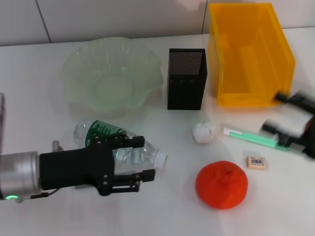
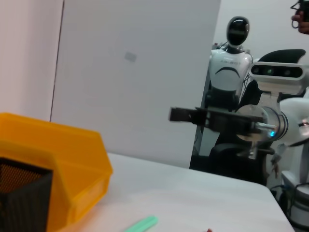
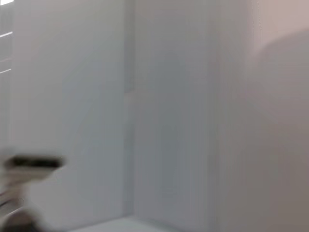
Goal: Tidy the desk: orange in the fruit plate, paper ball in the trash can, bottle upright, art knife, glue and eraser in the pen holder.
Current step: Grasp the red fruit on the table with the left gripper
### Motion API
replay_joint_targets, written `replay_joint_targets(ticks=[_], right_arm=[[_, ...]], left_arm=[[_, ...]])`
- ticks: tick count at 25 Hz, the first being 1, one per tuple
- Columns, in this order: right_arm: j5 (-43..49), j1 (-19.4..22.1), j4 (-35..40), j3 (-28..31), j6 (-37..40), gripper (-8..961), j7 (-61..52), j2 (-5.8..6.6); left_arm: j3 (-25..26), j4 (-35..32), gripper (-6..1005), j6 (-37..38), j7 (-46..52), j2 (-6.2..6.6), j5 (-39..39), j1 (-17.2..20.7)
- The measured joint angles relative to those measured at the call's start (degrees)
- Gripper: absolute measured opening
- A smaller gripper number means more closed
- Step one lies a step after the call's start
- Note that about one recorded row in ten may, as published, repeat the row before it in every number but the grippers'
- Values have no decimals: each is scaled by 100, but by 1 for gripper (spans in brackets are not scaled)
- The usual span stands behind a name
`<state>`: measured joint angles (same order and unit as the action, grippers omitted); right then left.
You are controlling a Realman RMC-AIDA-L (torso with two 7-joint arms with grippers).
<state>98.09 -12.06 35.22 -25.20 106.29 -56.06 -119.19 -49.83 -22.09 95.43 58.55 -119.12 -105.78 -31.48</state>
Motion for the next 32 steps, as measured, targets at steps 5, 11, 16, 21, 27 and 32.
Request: replay_joint_targets(ticks=[5,11,16,21,27,32], right_arm=[[-2,-100,-347,1158,-43,803,-33,-3],[-1,-134,-422,1274,-63,803,-46,-7],[25,-158,-426,1246,-106,803,-40,-5],[48,-176,-480,1243,-183,803,-27,-13],[52,-205,-490,1242,-214,803,-21,-13],[57,-209,-490,1241,-215,803,-21,-10]], left_arm=[[-26,912,779,-391,-670,-5,96,-481],[28,2028,778,-1049,-1353,-8,111,-1174],[157,2487,777,-1387,-1692,-14,124,-1447],[683,3204,777,-2284,-1896,-14,-146,-1873],[1965,3598,775,-2665,-1924,-14,-1533,-1940],[3689,3934,775,-3161,-1991,-14,-3316,-1832]])
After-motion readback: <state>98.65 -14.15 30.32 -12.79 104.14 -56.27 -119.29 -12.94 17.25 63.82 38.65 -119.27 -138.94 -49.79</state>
